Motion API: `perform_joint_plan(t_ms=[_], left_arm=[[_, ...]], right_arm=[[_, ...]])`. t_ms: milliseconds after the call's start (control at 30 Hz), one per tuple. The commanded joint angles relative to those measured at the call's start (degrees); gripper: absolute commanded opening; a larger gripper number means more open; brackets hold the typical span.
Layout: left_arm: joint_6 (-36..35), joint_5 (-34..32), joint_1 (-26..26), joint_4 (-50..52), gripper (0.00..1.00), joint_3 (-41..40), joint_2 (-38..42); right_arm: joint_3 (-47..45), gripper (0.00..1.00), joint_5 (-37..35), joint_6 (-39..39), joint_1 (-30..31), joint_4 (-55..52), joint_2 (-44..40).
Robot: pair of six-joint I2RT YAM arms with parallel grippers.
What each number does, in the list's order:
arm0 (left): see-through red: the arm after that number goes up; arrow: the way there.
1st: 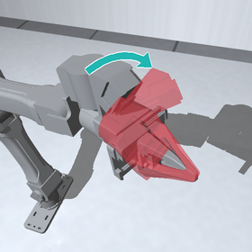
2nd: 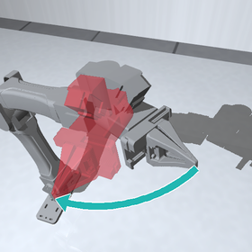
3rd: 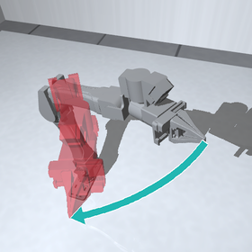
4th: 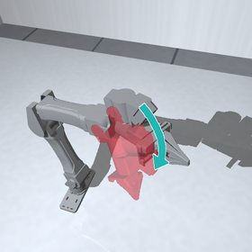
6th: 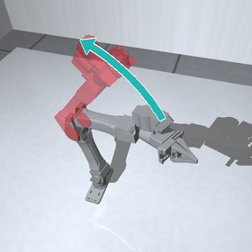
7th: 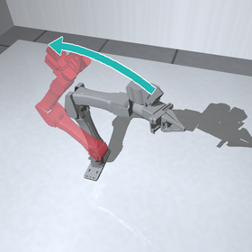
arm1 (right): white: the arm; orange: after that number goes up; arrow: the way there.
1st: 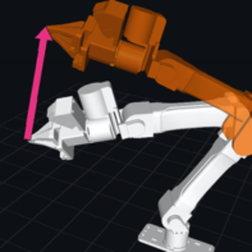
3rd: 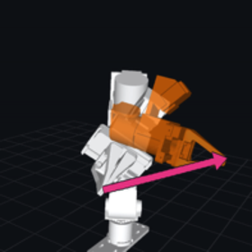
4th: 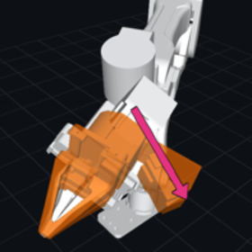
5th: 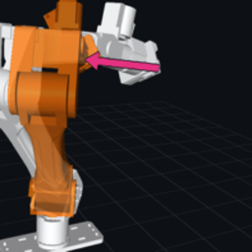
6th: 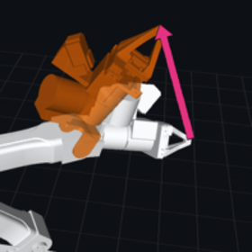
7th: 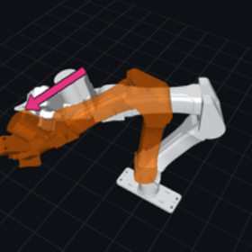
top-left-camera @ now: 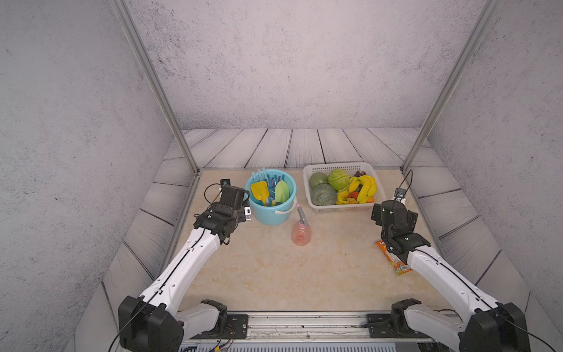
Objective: Organize the gardening tools
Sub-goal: Reset both arms
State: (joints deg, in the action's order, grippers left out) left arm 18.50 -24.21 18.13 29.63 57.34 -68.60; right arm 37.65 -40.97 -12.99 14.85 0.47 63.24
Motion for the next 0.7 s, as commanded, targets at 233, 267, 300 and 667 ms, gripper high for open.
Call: perform_joint_plan(t_ms=[233,267,300,667], left_arm=[[-13.0,-4.1,-9.2,-37.9,0.99,-19.1,-8.3],[-14.5,-3.9,-9.4,-42.3,0.99,-20.7,-9.5],[-15.3,-3.7,-9.7,-45.8,1.0,-22.0,-10.5],[-18.5,8.0,-12.7,-81.1,0.93,-35.1,-18.8]], right_arm=[[-8.5,0.99,-6.8,2.6,-3.0,25.0,14.0],[-9.6,0.99,-6.8,3.7,-3.0,29.1,15.4],[-10.4,0.99,-4.2,5.1,-3.1,32.3,16.6],[-10.5,0.99,16.1,7.7,-9.3,40.5,23.8]])
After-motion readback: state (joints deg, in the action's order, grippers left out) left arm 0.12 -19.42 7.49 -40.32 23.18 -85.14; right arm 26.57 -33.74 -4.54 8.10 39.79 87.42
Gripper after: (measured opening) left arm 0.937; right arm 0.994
